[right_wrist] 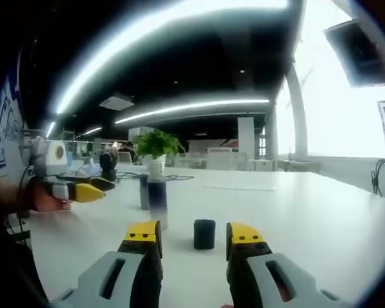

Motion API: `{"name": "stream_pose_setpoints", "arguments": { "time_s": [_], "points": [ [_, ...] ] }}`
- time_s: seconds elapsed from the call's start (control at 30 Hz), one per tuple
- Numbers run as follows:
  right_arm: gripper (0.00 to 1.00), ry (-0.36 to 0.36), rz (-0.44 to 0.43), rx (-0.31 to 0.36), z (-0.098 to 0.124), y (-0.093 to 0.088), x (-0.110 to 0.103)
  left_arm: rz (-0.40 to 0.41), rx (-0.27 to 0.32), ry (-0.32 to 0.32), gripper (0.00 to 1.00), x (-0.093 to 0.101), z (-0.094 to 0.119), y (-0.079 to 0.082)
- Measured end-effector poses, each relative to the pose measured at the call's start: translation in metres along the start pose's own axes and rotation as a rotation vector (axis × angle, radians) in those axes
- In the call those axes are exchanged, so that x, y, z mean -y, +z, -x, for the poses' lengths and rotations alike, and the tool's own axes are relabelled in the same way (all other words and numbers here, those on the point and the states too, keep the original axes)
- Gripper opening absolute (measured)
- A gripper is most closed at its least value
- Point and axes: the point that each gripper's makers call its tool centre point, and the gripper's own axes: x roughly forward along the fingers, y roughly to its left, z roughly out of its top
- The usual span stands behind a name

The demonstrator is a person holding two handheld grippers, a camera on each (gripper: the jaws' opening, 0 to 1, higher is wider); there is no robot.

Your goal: Pick up cosmetic bottle twist off cap place on table pick up cap screw tight cap place on table

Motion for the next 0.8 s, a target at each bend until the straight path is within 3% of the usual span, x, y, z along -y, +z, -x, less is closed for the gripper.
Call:
{"name": "stream_pose_setpoints", "arguments": {
  "time_s": [0.8],
  "points": [
    [0.35, -0.025, -0.011, -0.057, -0.023, -0.009, 0.009, -0.01, -0.043, 0.023, 0.3, 0.001, -0.042, -0.008]
  ]
}}
